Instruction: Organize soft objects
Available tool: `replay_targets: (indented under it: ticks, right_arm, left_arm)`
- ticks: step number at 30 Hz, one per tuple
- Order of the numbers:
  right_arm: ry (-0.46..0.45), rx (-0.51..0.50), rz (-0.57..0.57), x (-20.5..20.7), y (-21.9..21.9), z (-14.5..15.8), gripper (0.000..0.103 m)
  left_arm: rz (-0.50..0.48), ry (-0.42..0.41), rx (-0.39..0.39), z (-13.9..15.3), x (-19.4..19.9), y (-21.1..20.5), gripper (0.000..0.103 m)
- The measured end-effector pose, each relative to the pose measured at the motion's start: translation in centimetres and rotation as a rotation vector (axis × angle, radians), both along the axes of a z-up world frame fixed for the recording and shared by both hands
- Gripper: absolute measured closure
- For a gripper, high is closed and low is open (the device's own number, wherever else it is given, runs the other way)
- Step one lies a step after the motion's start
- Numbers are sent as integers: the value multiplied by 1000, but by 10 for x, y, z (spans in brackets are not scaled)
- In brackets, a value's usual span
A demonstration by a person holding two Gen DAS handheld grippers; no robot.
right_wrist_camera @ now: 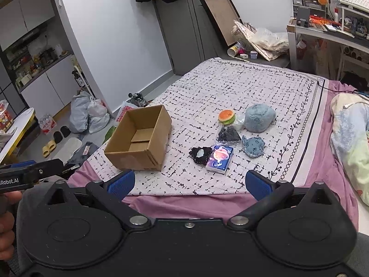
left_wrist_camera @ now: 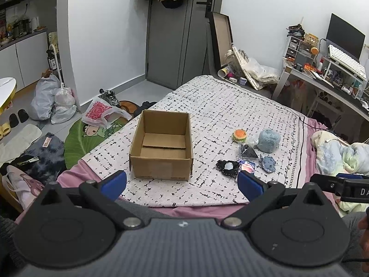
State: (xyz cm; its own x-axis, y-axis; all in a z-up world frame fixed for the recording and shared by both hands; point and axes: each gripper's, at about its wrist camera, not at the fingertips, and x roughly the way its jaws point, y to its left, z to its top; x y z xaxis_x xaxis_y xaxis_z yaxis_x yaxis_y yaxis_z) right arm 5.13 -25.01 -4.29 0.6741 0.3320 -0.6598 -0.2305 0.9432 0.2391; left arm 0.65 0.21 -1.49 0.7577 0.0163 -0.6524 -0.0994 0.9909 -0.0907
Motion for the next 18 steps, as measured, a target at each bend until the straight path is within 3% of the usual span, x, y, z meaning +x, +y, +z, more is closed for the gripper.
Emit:
replay_targets:
  ticks: [18]
  right_arm:
    - [28,50,86,36,-3,-13,0]
  left_arm:
    - [36,32,34,-4,30,-4,1]
